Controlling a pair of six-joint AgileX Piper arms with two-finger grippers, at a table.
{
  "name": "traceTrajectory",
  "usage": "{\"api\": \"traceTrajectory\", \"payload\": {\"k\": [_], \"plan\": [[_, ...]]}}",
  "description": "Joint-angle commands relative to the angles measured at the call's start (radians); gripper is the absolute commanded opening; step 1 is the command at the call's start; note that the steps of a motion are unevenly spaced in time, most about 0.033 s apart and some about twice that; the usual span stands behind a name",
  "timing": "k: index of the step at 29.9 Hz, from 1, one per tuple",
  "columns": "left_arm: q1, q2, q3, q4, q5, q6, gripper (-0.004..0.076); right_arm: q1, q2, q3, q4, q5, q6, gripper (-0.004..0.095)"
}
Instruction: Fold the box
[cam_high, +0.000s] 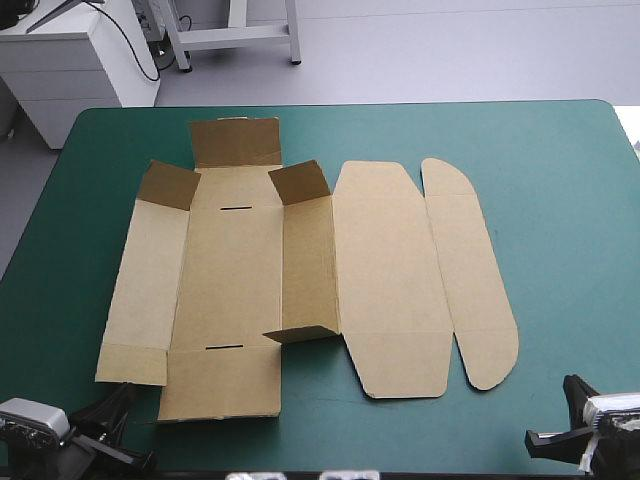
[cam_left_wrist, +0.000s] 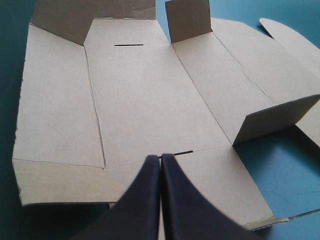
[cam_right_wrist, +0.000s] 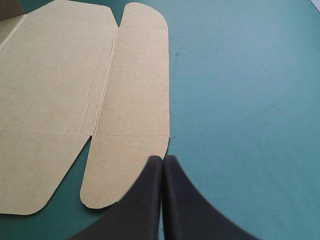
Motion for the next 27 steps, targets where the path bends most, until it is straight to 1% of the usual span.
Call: {"api": "traceTrajectory", "payload": {"k": [1,6,10,13,17,27], "plan": [[0.002,-0.006,-0.022,-0.020,-0.072,-0.001,-0.0008,0.002,-0.012,-0.031,-0.001,-0.067,-0.010,-0.0020],[0.002,0.000,-0.022,-0.046,-0.066,-0.001,-0.0008,0.002,-0.012,-0.031,-0.001,-0.067,-0.010,-0.0020],[0.002,0.053,-0.025,-0.102,-0.064,0.010,-0.0008,0.002,-0.012,-0.031,-0.001,-0.067,-0.010,-0.0020],[0.002,0.136,-0.061,-0.117,-0.064,0.040,-0.0008,0.002,-0.012,-0.031,-0.001,-0.067,-0.010,-0.0020],[0.002,0.265,-0.175,-0.117,-0.100,0.067,-0.0008,0.002,-0.012,-0.031,-0.001,-0.067,-0.010,-0.0020],[0.002,0.703,-0.497,-0.094,-0.108,0.069,-0.0008,0.002,-0.012,-0.031,-0.001,-0.067,-0.010,-0.0019]]}}
